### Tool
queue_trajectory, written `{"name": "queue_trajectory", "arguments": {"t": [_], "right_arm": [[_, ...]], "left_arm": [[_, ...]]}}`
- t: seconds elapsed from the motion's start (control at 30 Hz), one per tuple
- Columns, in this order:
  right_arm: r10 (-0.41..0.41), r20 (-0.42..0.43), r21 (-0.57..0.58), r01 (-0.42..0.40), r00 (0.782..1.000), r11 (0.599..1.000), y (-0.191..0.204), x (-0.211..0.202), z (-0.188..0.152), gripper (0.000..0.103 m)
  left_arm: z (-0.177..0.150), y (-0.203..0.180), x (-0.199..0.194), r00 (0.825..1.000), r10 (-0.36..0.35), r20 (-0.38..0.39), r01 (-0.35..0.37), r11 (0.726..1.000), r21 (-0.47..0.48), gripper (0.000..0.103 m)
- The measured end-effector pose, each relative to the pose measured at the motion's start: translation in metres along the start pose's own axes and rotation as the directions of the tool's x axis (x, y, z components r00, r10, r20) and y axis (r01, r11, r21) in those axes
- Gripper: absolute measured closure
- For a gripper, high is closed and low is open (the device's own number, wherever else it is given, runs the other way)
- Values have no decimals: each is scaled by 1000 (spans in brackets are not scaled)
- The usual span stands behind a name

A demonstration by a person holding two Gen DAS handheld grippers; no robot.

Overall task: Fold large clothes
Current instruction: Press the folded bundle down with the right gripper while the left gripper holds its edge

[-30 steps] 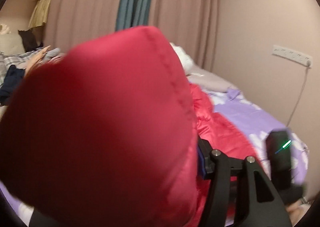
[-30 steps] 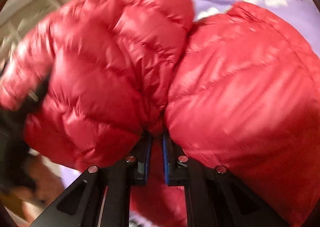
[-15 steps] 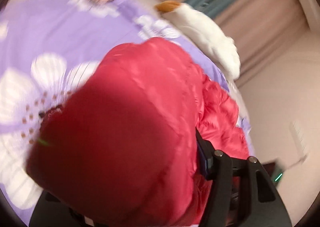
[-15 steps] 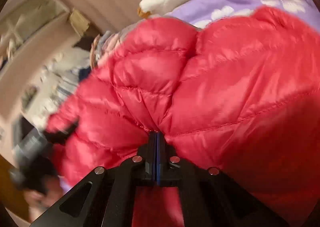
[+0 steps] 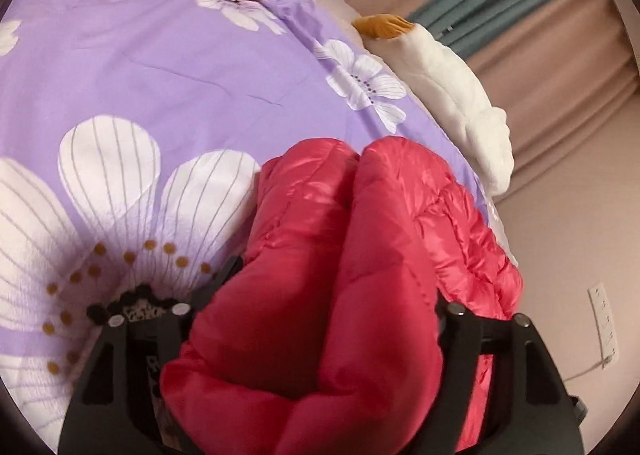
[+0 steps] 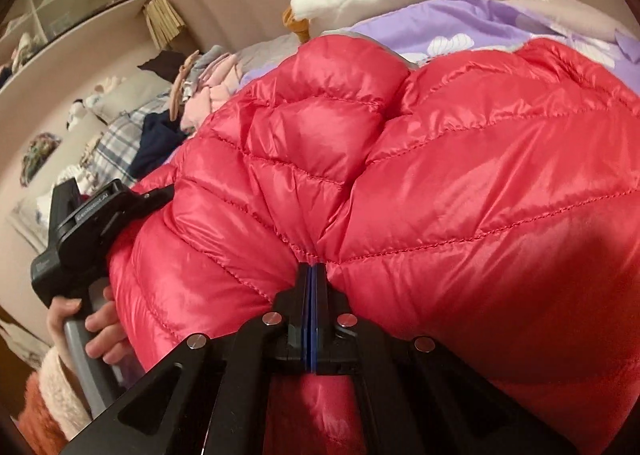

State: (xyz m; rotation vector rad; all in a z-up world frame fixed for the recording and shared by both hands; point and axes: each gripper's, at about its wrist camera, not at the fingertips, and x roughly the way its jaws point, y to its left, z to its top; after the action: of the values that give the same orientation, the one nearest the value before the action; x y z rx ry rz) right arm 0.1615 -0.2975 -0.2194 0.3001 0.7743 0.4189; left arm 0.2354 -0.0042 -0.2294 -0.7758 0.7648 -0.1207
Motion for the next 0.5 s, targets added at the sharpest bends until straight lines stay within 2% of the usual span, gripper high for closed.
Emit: {"name": "queue_trajectory", "arguments": {"t": [0.13,0.23,0.3,0.4,0.5], "right_arm": [[-19,-26,64,21,999,998,-2,-12,1,103],[-65,-30,80,68,997,994,-10,-25,-11,103],[-101,-22,34,102,995,994,-12,-29,-19,103],[-148,2,-53,147,989,988,-11,-25,-23,103],[-200,33,-116,203,979,972,-15,-24,-17,103]], "left_arm": [[7,14,6,999,-37,-20,35,997,-70,42],[0,-5,-3,998,51,40,-53,998,46,48],[-5,-17,-6,993,95,75,-102,990,99,55],[-13,-31,-22,988,82,130,-102,983,154,59],[-21,-37,-36,988,67,137,-92,979,183,60]]}}
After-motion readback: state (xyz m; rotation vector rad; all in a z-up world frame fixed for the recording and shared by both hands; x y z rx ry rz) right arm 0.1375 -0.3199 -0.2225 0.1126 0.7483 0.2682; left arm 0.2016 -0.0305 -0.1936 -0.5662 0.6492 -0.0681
